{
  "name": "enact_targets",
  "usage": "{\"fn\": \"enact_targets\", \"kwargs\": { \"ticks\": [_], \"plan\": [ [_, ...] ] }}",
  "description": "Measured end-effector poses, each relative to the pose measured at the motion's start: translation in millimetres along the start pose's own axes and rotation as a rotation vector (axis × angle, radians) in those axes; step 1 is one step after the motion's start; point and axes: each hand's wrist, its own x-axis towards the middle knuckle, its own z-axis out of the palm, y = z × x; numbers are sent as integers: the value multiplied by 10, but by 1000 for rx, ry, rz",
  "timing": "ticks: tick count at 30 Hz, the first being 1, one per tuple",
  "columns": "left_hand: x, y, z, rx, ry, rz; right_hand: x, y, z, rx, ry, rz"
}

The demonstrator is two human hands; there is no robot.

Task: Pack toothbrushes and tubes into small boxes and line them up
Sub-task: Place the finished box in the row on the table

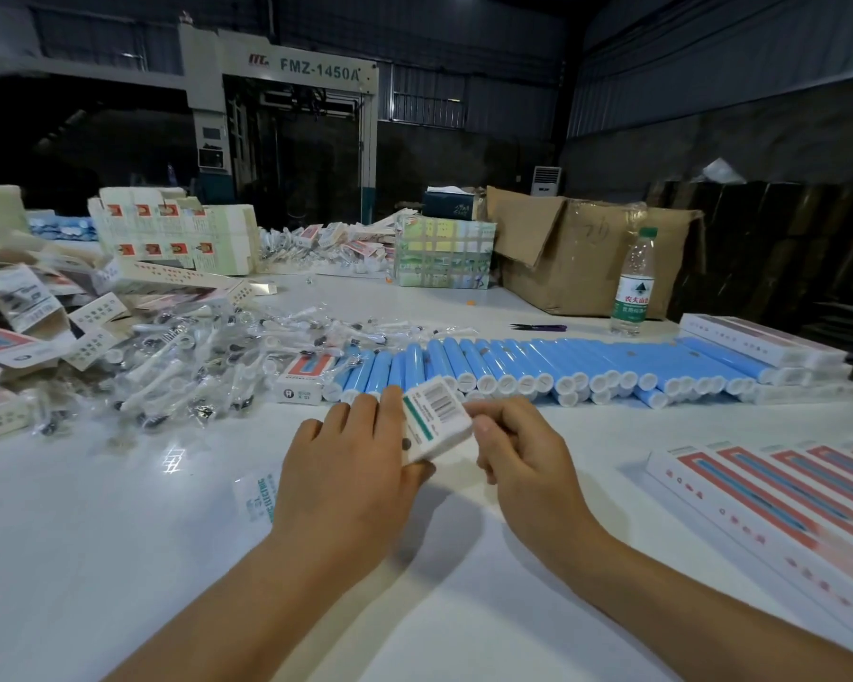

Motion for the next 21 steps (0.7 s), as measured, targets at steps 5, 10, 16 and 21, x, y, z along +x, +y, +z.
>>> {"fn": "enact_targets", "kwargs": {
  "ticks": [5, 10, 16, 21],
  "plan": [
    [88, -68, -222, -790, 57, -114, -1, 16, -20, 135, 1, 34],
    [109, -44, -260, -1852, -217, -673, 49, -9, 16, 41, -185, 55],
    [73, -75, 3, -2166, -285, -966, 113, -180, 248, -262, -464, 22],
    [95, 29, 85, -1996, -327, -970, 151, -227, 88, -340, -427, 91]
  ]
}}
